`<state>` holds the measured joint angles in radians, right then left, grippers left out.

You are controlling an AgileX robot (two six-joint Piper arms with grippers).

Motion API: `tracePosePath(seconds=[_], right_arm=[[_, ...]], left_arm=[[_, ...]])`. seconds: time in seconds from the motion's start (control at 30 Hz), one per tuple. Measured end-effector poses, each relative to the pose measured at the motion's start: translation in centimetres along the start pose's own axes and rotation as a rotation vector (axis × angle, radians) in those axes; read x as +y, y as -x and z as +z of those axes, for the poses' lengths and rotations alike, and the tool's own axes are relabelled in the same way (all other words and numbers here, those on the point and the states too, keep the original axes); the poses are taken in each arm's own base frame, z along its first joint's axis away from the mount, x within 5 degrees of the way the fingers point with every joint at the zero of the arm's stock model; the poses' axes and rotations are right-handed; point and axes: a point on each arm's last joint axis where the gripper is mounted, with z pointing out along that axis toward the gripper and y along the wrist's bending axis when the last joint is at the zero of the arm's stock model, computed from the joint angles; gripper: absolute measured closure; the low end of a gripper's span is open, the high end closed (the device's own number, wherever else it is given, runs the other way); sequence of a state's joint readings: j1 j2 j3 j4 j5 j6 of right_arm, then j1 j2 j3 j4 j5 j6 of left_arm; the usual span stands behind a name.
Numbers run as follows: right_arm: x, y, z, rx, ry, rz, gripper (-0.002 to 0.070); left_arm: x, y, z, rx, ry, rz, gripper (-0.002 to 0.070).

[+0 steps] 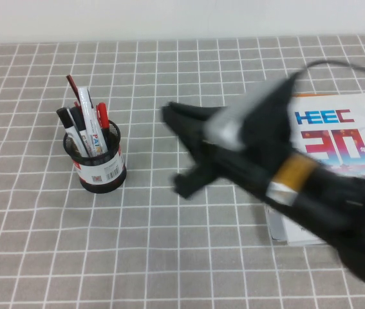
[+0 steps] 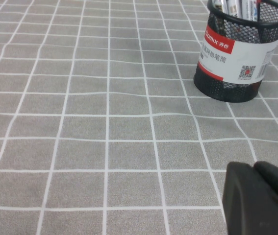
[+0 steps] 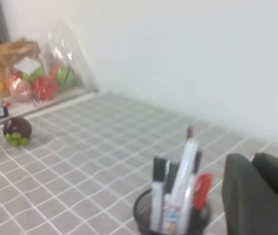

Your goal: Put the pen into the pen holder

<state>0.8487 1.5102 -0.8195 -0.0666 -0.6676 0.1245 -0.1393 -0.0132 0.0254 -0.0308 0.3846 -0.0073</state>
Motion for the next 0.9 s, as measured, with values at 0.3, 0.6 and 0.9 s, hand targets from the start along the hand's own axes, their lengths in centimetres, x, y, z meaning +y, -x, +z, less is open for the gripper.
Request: tracePosePath(seconds=[0.3, 0.6, 0.9], right_arm=[[0.7, 4.7, -12.1, -0.006, -0.019, -0.128, 0.0688], [0.7, 4.7, -18.9, 0.247, -0.050, -0.126, 0.0688], [-1.7, 3.6, -22.9, 0.213, -0.286, -0.134, 0.0689]], left_arm=[[0.0, 0.0, 0.0, 0.000, 0.000, 0.000, 0.0680], [0.0, 0.0, 0.0, 0.000, 0.000, 0.000, 0.0680], [0.0, 0.0, 0.0, 0.000, 0.000, 0.000, 0.0680]])
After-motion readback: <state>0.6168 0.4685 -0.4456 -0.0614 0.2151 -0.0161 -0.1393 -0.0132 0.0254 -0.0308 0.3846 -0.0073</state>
